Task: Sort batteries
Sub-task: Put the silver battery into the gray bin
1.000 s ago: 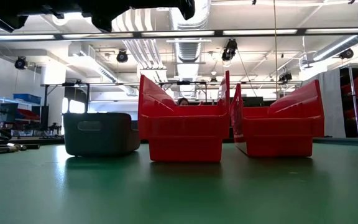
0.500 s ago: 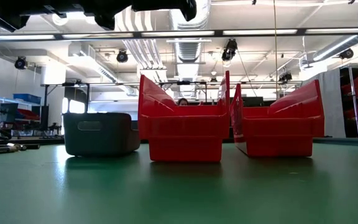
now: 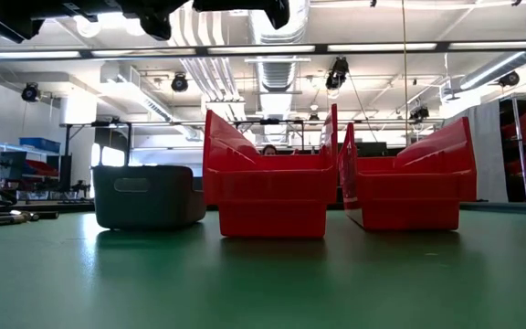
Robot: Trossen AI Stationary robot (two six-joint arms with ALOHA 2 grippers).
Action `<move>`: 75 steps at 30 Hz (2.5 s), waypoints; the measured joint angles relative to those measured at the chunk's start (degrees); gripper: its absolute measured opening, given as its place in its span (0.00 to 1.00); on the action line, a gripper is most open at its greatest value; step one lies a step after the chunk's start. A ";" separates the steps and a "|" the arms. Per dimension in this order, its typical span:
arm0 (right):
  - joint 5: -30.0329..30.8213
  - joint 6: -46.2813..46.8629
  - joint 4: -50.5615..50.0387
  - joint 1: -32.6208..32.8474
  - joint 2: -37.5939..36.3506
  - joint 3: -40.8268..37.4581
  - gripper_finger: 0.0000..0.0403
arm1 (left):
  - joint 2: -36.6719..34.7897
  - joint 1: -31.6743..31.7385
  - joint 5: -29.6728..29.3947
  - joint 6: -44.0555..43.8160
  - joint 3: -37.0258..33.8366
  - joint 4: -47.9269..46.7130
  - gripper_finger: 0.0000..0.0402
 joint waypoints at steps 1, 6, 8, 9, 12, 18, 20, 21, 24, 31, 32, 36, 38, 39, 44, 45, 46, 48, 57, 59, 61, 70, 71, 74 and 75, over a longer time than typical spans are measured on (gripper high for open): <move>-0.02 0.30 0.12 0.00 0.00 0.00 0.12 | -0.36 0.00 -0.02 0.04 0.04 -0.42 0.04; -0.02 3.39 -0.32 -0.07 -0.63 0.11 0.25 | -2.98 -0.02 -0.17 -0.78 -0.82 -2.17 0.03; 0.26 5.69 -3.26 -0.11 -1.39 0.13 0.31 | -3.97 0.00 -1.61 -2.12 -1.01 -5.21 0.03; 0.70 6.95 -5.30 -0.09 -1.97 0.19 0.34 | -4.20 -0.02 -3.31 -2.87 -1.01 -6.98 0.03; 1.95 9.92 -13.10 0.17 -3.32 0.20 0.41 | -4.22 0.63 -10.24 -5.37 -1.03 -14.25 0.03; 4.49 17.36 -24.08 1.80 -3.53 0.20 0.46 | -3.64 6.03 -10.04 -19.16 3.12 -40.94 0.03; 4.52 19.19 -26.03 2.45 -3.49 0.20 0.46 | -2.35 6.48 -8.91 -22.97 4.85 -48.75 0.03; 4.53 20.27 -27.15 2.79 -3.45 0.20 0.46 | -1.45 6.39 -8.42 -24.35 5.54 -51.22 0.03; 4.50 22.65 -29.02 3.67 -3.30 0.17 0.44 | 0.82 6.42 -4.44 -27.73 7.55 -55.01 0.03; 4.48 27.22 -31.93 5.23 -3.30 0.17 0.40 | 8.22 7.34 -3.20 -28.61 12.94 -59.70 0.03; 4.48 27.72 -32.22 5.50 -3.30 0.17 0.40 | 9.35 7.56 -3.16 -28.65 13.52 -60.70 0.03; 3.83 31.24 -35.06 7.01 -3.52 0.17 0.39 | 12.21 8.23 -0.94 -29.22 14.12 -62.34 0.03; 2.41 32.87 -39.03 7.95 -3.82 0.84 0.38 | 12.70 8.71 0.73 -29.16 13.82 -61.92 0.03; 1.91 33.72 -41.01 8.46 -3.99 1.61 0.38 | 12.90 9.04 1.43 -29.17 13.57 -62.10 0.03; 1.47 35.43 -54.52 10.64 -4.87 7.15 0.37 | 14.37 10.94 5.50 -29.46 12.78 -61.60 0.03; 1.47 36.13 -58.55 10.83 -4.95 8.54 0.38 | 15.00 11.23 6.31 -29.46 12.52 -61.24 0.03; 1.54 37.23 -62.85 10.87 -5.06 9.93 0.38 | 15.56 11.50 6.53 -29.47 12.30 -61.26 0.03; 3.21 40.94 -72.98 10.86 -5.22 13.00 0.38 | 16.70 12.02 6.95 -29.33 12.17 -60.93 0.03; -0.26 44.09 -79.19 10.16 -11.89 5.10 0.37 | 19.93 13.57 7.26 -27.16 12.96 -58.07 0.05; -1.11 45.94 -82.17 9.99 -13.22 -0.08 0.40 | 20.36 13.57 7.41 -26.96 13.10 -57.44 0.08; -2.03 47.99 -81.54 9.97 -15.52 -5.41 0.45 | 20.48 13.57 7.84 -27.26 12.90 -57.30 0.12; -13.23 49.75 -73.02 9.13 -24.43 -27.14 0.64 | 18.48 13.57 7.06 -26.45 12.26 -57.46 0.24; -14.63 49.24 -73.02 8.56 -24.48 -28.85 0.64 | 17.96 13.60 7.04 -26.42 12.28 -57.45 0.25; -17.98 45.92 -72.78 6.73 -23.55 -32.91 0.65 | 16.14 13.49 7.02 -25.39 12.83 -56.53 0.28; -18.75 44.69 -72.89 6.22 -22.99 -33.98 0.65 | 15.34 13.40 7.00 -25.14 12.86 -56.39 0.29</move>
